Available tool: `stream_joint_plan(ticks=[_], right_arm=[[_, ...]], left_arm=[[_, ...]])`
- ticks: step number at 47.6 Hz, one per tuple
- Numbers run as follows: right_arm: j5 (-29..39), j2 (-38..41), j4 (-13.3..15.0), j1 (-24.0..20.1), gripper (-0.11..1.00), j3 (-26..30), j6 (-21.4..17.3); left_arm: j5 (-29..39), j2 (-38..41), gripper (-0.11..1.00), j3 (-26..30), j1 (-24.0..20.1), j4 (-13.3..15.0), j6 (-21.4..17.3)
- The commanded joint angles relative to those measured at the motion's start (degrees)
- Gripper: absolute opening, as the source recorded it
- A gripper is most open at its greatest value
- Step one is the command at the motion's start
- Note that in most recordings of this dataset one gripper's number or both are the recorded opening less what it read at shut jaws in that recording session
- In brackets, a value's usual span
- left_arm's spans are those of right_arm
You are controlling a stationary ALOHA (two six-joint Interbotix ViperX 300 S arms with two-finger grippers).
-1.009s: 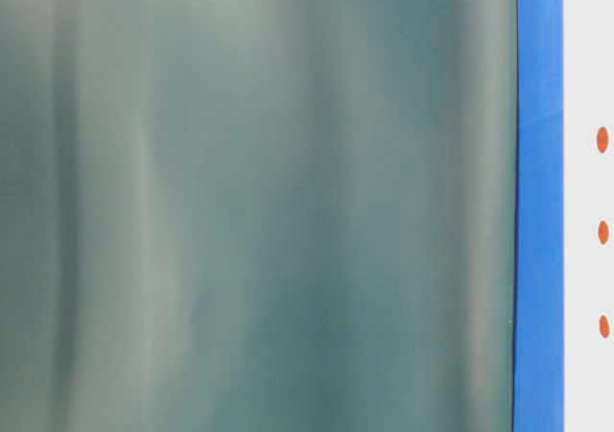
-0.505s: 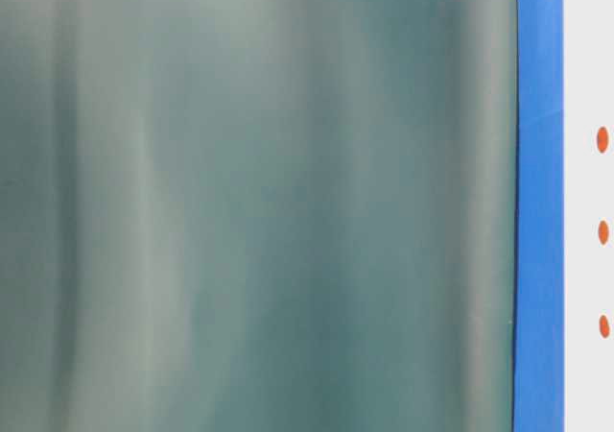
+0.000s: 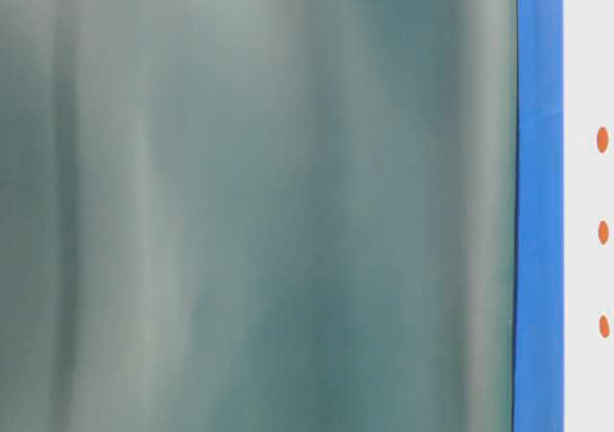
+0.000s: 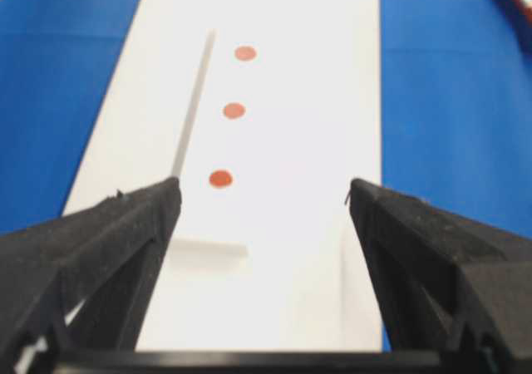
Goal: Touch the tip of the soldering iron to the tip of the solder at the mark.
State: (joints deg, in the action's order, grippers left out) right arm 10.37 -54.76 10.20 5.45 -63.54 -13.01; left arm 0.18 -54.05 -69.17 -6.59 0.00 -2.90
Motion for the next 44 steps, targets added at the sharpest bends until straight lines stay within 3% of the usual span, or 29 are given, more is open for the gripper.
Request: stream_joint_plan(ticks=[1,18,44], right_arm=[[-1.85,-1.32,0.0,0.18,0.79,-2.11,-0.35],[-11.07,0.26,-3.16,-0.44,0.77,-9.4,-0.62],[-14.77,4.22,-3.69,-1.67,0.77,-10.63,-0.62]], left_arm=[[-0.35,-2.29,0.77,-1.49,-0.09,-0.18,0.09],[-0.53,-9.84,0.76,-8.09,1.85,-0.09,1.76],[-0.62,-10.2,0.76,-8.88,2.81,-0.18,3.25]])
